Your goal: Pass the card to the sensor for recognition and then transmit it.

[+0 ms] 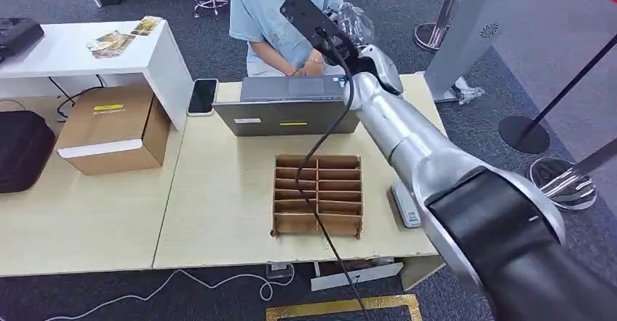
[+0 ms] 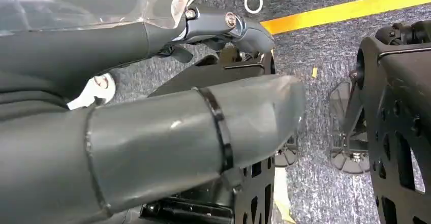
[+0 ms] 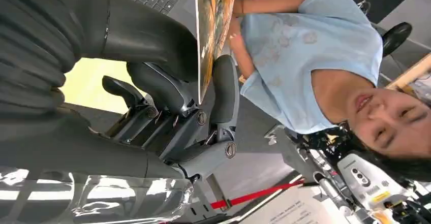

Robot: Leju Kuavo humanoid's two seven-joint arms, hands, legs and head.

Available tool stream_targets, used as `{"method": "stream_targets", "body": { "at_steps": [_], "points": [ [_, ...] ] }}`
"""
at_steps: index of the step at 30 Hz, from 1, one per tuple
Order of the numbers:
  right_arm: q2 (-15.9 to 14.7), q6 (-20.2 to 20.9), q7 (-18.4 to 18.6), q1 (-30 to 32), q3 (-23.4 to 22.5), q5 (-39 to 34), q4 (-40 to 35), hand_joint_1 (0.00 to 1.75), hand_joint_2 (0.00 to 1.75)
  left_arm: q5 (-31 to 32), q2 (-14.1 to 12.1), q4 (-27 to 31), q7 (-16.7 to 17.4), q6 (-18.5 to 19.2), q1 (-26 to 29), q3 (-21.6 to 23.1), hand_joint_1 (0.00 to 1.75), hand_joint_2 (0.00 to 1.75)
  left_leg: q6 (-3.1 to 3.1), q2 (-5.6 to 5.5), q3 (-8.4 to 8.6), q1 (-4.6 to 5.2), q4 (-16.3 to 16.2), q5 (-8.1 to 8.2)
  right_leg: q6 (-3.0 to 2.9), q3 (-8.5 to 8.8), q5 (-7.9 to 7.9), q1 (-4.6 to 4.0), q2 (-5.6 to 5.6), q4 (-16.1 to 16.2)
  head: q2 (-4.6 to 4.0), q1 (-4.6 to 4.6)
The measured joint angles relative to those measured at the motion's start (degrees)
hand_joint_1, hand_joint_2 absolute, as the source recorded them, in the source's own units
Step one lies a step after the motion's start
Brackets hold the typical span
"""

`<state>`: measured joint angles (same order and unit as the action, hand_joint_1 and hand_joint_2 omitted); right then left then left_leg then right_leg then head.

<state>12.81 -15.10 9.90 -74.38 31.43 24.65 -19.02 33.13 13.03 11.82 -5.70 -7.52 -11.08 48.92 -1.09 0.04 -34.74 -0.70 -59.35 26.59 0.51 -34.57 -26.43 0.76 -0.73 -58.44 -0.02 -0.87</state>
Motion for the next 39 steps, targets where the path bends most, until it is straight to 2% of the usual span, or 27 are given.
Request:
{"method": "stream_targets", "body": {
  "at_steps": [32,33,39],
  "points": [
    [-1.29,0.00,0.28,0.01,0.00,0.92,0.39,1.75,1.75,-2.29,-0.02,-0.04,0.68,0.00,0.90,-3.23,0.00,0.00,0.00,0.00,0.00,0.00,0.00,0.00,0.00,0.00,0.00,0.00,0.00,0.00,0.00,0.00],
    [-1.33,0.00,0.33,0.02,0.00,1.01,0.39,0.00,1.75,-2.32,-0.02,-0.04,0.68,0.00,0.91,-3.30,0.00,0.00,0.00,0.00,0.00,0.00,0.00,0.00,0.00,0.00,0.00,0.00,0.00,0.00,0.00,0.00],
    [-1.38,0.83,0.92,0.06,0.00,1.81,0.70,0.00,1.75,-2.16,-0.02,-0.07,0.70,0.00,0.99,-3.61,0.00,0.00,0.00,0.00,0.00,0.00,0.00,0.00,0.00,0.00,0.00,0.00,0.00,0.00,0.00,0.00]
  ]
}}
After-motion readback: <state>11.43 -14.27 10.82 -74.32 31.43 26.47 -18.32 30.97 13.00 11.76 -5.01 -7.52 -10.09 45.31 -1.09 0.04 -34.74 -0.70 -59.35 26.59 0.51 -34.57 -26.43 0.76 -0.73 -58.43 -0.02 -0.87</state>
